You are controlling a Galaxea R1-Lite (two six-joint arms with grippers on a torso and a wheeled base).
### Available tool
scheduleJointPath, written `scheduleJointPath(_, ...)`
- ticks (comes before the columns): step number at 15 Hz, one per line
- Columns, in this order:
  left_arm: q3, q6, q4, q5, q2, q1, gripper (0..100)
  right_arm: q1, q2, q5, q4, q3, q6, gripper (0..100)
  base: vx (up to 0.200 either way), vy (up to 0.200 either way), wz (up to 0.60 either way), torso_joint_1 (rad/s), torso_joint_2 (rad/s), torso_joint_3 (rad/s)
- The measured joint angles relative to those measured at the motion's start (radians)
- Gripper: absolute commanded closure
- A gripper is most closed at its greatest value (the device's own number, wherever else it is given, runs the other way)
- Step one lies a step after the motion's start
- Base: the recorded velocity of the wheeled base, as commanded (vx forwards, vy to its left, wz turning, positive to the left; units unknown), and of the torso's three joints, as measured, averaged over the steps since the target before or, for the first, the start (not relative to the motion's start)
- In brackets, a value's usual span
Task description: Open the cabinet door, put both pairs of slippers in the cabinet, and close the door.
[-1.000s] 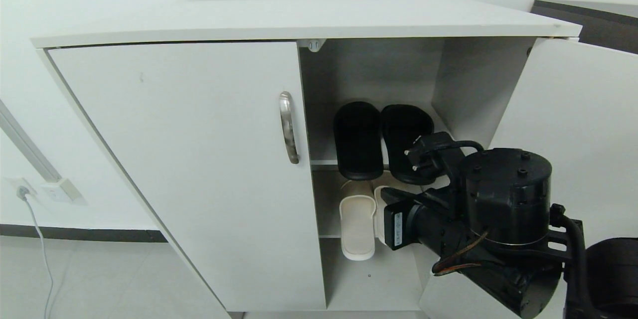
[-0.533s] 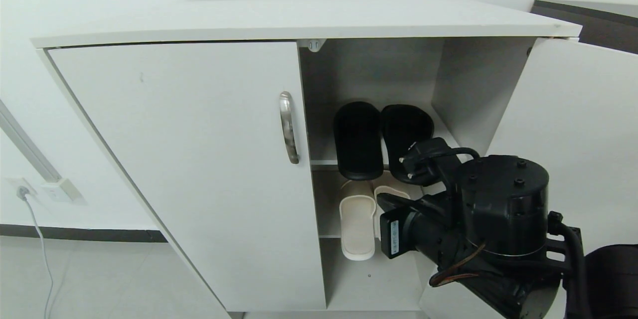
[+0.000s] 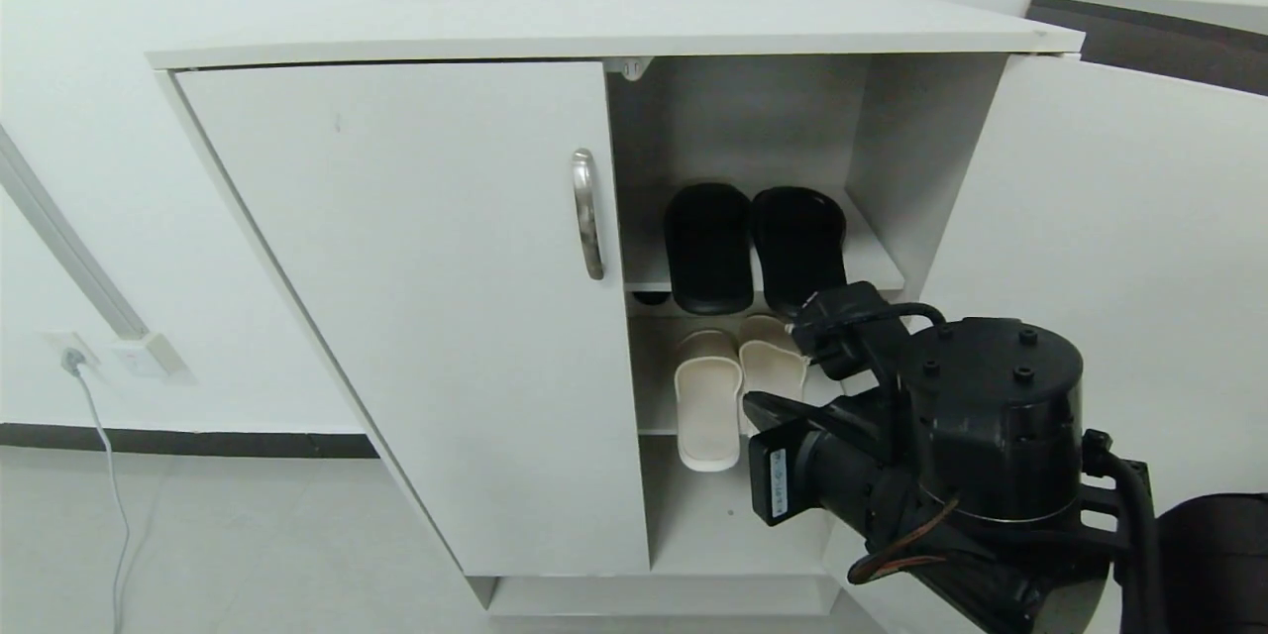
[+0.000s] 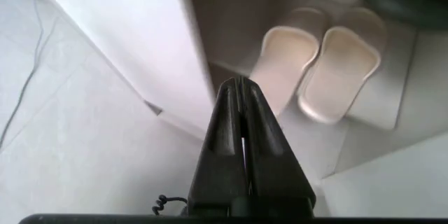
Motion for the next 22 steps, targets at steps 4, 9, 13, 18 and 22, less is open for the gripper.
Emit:
scheduleJointPath(4,0.000,0.000,0.000,0.000,0.000,0.000,100,0.000,0.001,0.000,-0.001,0.002,0.000,100,-0.200,0.000,0.00,0.004,0.00,0.001)
scheduleJointPath(9,0.000,0.000,-0.001,-0.001,0.000,0.000,100,-0.004,0.004,0.007,-0.001,0.014,0.001,100,-0.200,0.000,0.00,0.000,0.00,0.006)
scheduleJointPath(13,0.000,0.000,-0.001,0.000,0.000,0.000,100,-0.009,0.017,0.007,-0.002,0.028,-0.015,100,0.000,0.000,0.00,0.000,0.00,0.000)
scheduleJointPath(18,0.000,-0.001,0.000,0.001,0.000,0.000,100,-0.012,0.023,0.007,-0.002,0.037,-0.019,100,0.000,0.000,0.00,0.000,0.00,0.000)
scheduleJointPath(22,0.000,-0.001,0.000,0.001,0.000,0.000,100,-0.012,0.028,0.007,-0.002,0.039,-0.019,100,0.000,0.000,0.00,0.000,0.00,0.000)
